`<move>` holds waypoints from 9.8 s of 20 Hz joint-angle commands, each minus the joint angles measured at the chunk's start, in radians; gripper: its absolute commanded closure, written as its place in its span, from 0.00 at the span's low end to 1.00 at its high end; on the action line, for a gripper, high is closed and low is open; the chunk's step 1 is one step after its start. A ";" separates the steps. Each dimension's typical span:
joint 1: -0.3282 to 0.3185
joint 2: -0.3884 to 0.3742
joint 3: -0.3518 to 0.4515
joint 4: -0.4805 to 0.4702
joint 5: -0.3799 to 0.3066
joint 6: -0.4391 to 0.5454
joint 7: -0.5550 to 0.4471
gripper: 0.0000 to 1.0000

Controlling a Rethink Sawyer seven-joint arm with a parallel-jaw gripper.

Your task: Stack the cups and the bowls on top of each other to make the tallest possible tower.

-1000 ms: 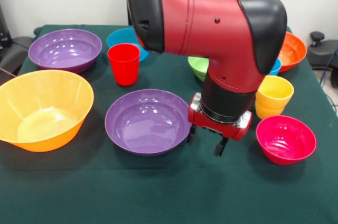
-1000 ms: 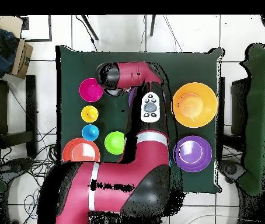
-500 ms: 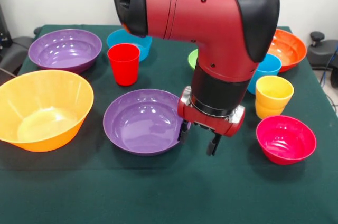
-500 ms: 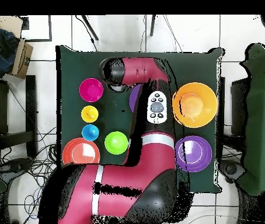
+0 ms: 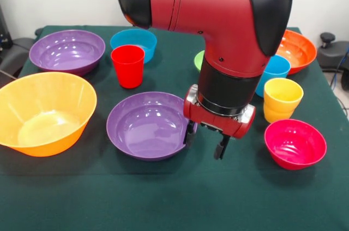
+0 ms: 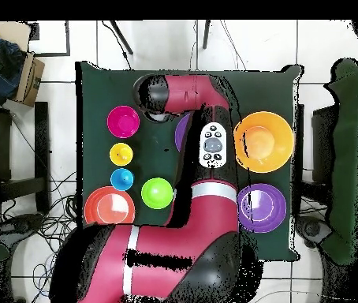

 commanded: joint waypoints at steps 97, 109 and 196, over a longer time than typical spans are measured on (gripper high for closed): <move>0.080 0.049 0.056 -0.023 -0.074 0.119 -0.186 0.00; 0.084 0.048 0.052 -0.016 -0.082 0.107 -0.190 0.00; 0.116 0.000 0.039 0.103 -0.095 0.006 -0.181 0.00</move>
